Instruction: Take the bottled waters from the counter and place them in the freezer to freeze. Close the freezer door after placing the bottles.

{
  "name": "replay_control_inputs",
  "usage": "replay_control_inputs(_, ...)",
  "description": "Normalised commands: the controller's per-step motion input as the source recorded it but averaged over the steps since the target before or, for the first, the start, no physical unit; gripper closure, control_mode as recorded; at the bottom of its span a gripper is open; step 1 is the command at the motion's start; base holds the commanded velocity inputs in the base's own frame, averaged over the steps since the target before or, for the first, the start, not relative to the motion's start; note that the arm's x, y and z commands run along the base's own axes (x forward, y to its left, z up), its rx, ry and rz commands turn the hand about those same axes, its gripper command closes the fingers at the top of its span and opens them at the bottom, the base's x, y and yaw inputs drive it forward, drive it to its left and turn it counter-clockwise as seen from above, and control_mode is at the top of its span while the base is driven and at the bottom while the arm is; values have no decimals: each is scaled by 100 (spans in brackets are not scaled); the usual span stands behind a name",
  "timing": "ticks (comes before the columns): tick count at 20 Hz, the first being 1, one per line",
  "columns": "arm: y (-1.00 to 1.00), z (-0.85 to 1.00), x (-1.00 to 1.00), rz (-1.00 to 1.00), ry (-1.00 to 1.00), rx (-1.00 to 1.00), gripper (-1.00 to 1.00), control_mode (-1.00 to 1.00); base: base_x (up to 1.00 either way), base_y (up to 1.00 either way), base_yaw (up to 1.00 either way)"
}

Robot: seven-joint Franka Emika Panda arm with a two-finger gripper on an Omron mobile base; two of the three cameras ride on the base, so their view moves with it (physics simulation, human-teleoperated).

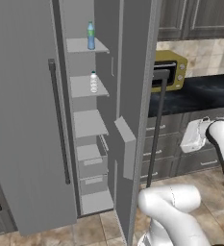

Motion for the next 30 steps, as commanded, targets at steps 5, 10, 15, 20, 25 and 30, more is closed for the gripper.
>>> replay_control_inputs(5, -8, -2, 29, 27, -18, 17, -100, -100, 0, 0, 0)
replay_control_inputs(10, 0, -4, 56, 30, -7, 3, -100, -100, 0, 0, 0)
replay_control_inputs(15, 0, 0, 48, 29, -1, 2, -100, -100, 0, 0, 0)
replay_control_inputs(20, 0, 0, 39, 27, 0, 4, -100, -100, 0, 0, 0)
replay_control_inputs(25, 0, 0, 15, 26, 0, 5, -100, -100, 0, 0, 0)
replay_control_inputs(30, 0, 0, 4, 17, 0, 5, -100, -100, 0, 0, 0)
